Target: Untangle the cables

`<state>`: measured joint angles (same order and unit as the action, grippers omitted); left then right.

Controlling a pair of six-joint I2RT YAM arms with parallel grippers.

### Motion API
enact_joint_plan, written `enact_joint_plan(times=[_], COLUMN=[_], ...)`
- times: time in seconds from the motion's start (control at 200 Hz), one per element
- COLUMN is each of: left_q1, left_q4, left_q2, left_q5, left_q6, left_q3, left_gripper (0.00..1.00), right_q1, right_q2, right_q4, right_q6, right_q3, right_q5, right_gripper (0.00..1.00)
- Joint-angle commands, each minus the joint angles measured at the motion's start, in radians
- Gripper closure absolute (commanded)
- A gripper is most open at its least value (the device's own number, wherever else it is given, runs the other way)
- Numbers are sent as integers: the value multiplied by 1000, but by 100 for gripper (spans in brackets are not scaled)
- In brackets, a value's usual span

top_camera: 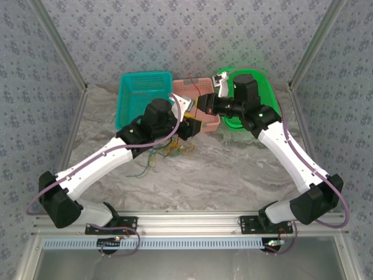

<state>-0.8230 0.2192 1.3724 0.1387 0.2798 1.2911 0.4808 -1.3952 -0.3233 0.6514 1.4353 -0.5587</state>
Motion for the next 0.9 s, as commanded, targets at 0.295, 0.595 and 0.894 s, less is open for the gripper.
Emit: enact_joint_plan(times=[0.295,0.595,0.894], left_q1=[-2,86,297], left_q4=[-19,59,192], left_q2=[-8,-24,-1], left_q5=[-70,12,109], left_q6=[-14,24,28], left_q3=[48,73,149], left_gripper=[100,100,100], right_q1=[8,4,-6], right_q2=[27,82,265], right_q4=[20,-16,-76], right_q6=[14,-30,-146], right_q3=[-21,-15,-107], right_q5=[-1,72,229], right_gripper=[100,47,41])
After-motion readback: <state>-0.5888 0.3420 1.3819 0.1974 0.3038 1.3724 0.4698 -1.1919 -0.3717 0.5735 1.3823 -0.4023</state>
